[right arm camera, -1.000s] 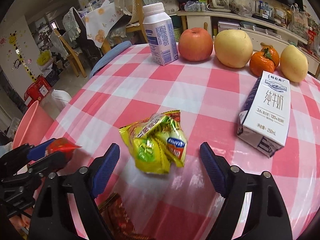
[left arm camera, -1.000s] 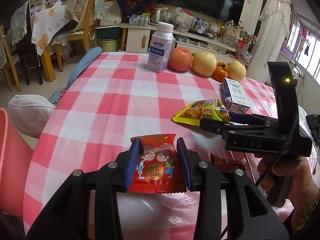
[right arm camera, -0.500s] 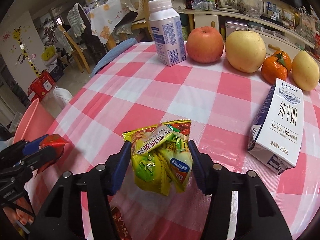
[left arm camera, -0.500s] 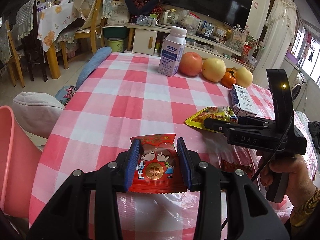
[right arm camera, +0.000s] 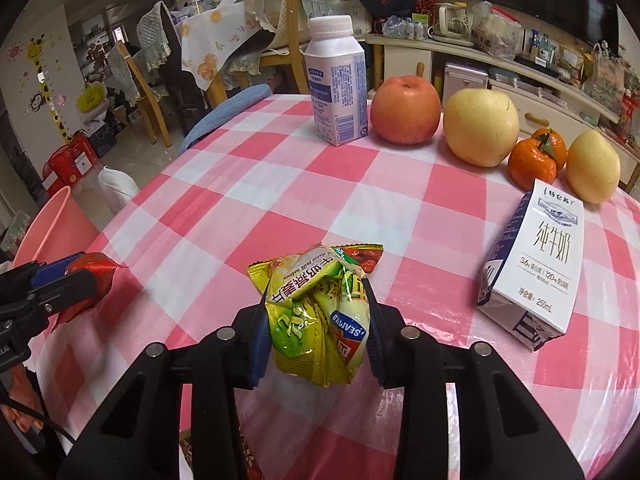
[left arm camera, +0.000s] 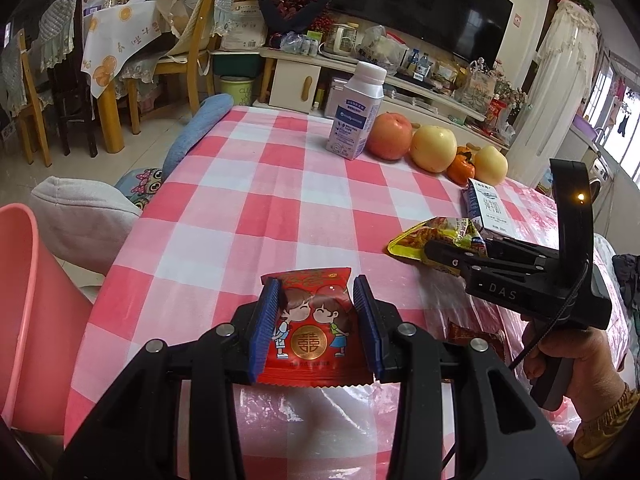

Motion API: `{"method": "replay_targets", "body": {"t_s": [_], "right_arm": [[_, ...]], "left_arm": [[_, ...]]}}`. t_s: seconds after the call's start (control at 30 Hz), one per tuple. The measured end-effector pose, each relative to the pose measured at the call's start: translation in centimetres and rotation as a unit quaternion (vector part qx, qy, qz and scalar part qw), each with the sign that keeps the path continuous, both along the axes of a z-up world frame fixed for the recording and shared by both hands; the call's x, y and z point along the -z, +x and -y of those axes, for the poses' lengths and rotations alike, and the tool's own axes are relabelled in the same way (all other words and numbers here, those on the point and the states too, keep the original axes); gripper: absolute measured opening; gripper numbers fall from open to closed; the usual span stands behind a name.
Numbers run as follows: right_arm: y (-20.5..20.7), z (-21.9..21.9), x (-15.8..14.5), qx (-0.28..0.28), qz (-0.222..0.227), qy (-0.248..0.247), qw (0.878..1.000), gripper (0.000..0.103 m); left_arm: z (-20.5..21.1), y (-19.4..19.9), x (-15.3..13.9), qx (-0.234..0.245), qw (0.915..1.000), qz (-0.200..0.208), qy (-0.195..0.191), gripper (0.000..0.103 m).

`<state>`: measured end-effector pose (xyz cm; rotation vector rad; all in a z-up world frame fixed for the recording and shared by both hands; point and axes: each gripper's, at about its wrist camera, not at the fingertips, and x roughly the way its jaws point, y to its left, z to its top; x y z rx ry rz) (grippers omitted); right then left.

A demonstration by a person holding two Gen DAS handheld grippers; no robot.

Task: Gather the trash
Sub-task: 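Carry both packets over the pink bucket and open both tools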

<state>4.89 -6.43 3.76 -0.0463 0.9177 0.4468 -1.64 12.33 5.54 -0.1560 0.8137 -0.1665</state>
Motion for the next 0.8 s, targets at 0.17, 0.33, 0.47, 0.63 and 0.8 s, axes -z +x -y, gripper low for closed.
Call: {"method": "replay_targets", "body": {"t_s": [0.17, 0.33, 0.47, 0.63, 0.8], "right_arm": [[-0.7, -0.3, -0.9, 0.001, 0.016, -0.002, 1.0, 0.039], [-2.0, -0.9, -2.3, -0.002, 0.039, -0.007, 0.999, 0.039], [-3.1, -1.7, -3.3, -0.007, 0.054, -0.006, 0.998, 0.039], [-4.4, -2.8, -4.2, -0.015, 0.054, 0.003, 0.998, 0.039], [-5.8, -4.1, -4.6, -0.025, 0.047, 0.013, 0.998, 0.039]], "left_arm": [[-0.6, -0.2, -0.3, -0.003, 1.0, 0.003, -0.008, 0.04], [-1.5, -0.5, -0.6, -0.009, 0.9998, 0.006, -0.016, 0.04], [-2.1, -0.7, -1.0, -0.014, 0.9996, 0.011, -0.02, 0.04], [-3.0, -1.0, -1.6, -0.023, 0.9993, 0.018, -0.025, 0.04], [-4.3, -1.2, -2.4, -0.039, 0.9987, 0.026, -0.02, 0.04]]}}
